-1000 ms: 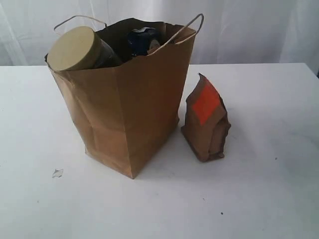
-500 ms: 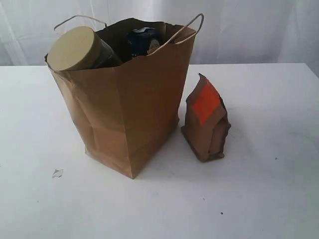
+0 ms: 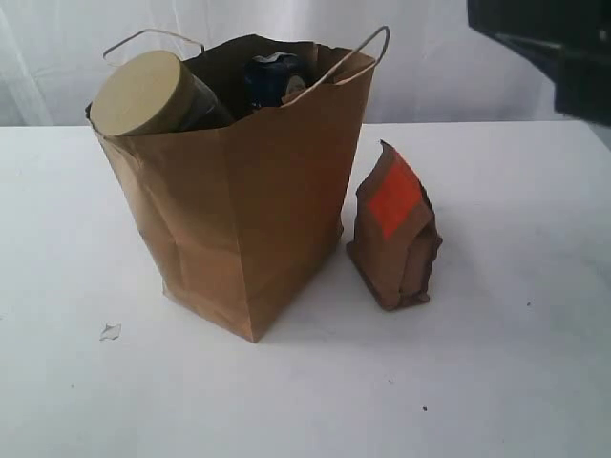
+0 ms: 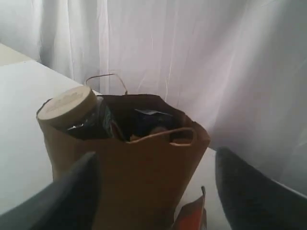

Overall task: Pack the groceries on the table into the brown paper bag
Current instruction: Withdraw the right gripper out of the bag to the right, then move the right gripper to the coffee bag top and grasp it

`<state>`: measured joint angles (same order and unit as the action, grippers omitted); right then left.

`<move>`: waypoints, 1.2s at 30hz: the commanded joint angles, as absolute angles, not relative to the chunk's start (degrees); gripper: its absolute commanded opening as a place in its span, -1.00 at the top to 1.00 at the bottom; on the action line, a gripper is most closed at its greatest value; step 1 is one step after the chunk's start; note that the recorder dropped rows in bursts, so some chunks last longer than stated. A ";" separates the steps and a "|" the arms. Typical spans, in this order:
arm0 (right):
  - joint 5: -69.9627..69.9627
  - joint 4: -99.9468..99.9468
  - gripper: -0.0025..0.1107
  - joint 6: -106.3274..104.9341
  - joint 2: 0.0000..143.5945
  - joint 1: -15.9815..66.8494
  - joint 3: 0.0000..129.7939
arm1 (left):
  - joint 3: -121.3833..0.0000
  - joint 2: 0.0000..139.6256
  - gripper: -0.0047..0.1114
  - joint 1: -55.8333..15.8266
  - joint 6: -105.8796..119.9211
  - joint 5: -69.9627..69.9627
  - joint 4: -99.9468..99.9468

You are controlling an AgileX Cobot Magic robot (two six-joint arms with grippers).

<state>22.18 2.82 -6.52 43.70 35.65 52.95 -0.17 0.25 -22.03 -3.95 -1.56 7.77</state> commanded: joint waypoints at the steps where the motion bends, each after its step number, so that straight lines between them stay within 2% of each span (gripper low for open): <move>1: 23.02 3.40 -0.17 -3.34 39.96 35.36 47.61 | 0.00 0.00 0.92 -21.93 -4.03 -1.57 7.82; 10: 25.60 3.40 -0.17 -2.28 39.43 35.36 33.61 | 0.00 0.00 0.92 -21.93 -4.03 -1.57 7.82; 14: 24.34 3.50 -0.17 6.01 39.57 35.36 28.20 | 0.00 0.00 0.92 -21.93 -4.03 -1.57 7.82; 18: 23.30 10.58 -0.17 20.42 40.85 35.36 27.86 | 0.00 0.00 0.92 -21.93 -4.03 -1.57 7.82; 20: 23.57 20.12 -0.17 35.17 42.33 35.36 27.86 | 0.00 0.00 0.92 -21.93 -4.03 -1.57 7.82; 25: 24.14 35.89 -0.17 51.53 45.47 35.36 27.86 | 0.00 0.00 0.92 -21.93 -4.03 -1.57 7.82; 36: 17.68 43.64 -0.17 59.54 58.07 35.36 29.08 | 0.00 0.00 0.92 -21.93 -4.03 -1.57 7.82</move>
